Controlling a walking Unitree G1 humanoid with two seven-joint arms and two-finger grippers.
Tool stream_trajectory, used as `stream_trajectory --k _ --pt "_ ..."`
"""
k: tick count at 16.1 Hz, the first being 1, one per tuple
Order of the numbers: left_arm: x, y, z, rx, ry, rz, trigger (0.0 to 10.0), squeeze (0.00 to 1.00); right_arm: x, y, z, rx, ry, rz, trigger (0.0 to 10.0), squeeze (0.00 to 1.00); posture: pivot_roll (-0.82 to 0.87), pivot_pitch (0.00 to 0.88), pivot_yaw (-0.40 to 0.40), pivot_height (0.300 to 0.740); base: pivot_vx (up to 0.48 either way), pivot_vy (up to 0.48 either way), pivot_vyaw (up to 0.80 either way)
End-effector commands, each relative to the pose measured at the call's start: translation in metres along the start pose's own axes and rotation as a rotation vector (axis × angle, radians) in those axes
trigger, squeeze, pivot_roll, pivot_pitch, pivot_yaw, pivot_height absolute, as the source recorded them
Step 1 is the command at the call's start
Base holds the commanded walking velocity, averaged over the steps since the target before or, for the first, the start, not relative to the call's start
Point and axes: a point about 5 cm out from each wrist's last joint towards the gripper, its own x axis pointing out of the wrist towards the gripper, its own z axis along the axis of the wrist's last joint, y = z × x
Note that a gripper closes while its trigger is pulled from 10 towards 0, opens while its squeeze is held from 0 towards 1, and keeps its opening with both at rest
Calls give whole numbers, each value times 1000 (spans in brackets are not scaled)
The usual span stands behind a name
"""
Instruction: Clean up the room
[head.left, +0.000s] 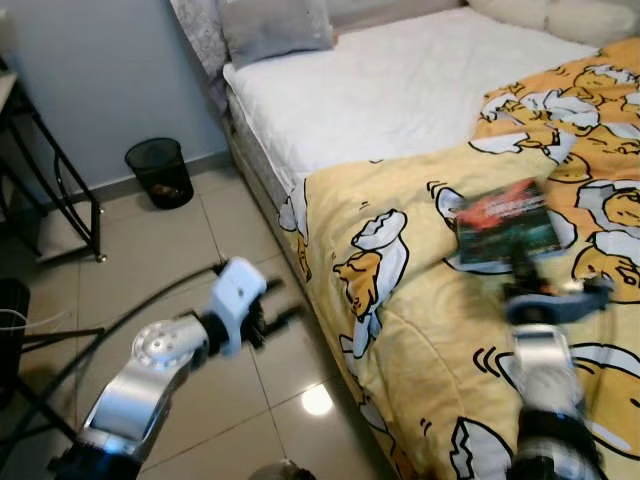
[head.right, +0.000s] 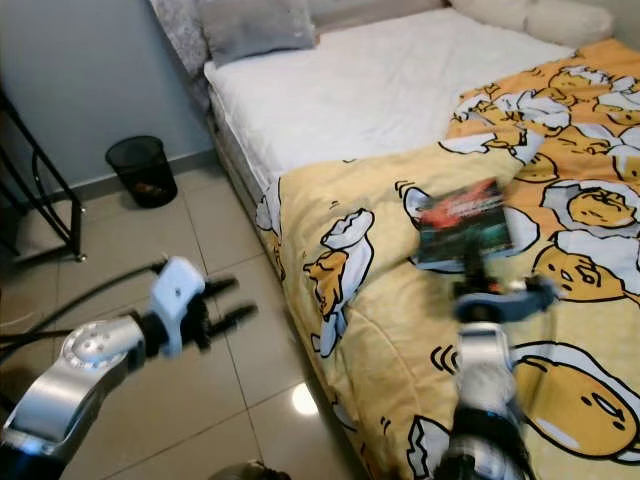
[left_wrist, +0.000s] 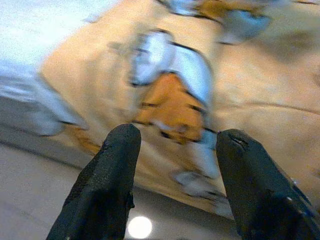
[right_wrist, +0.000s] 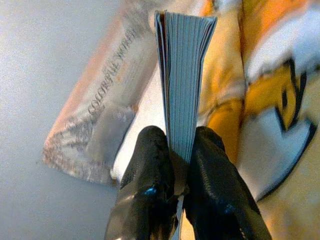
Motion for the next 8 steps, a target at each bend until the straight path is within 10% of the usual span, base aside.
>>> stream_trajectory --k 1,8 --pt "-1 9 -1 -11 9 79 10000 0 2 23 5 -54 -24 75 0 0 -49 0 95 740 0 0 0" --pt "8 36 13 -144 -69 614 10000 0 -29 50 -11 -235 29 61 0 0 -42 0 78 740 0 0 0"
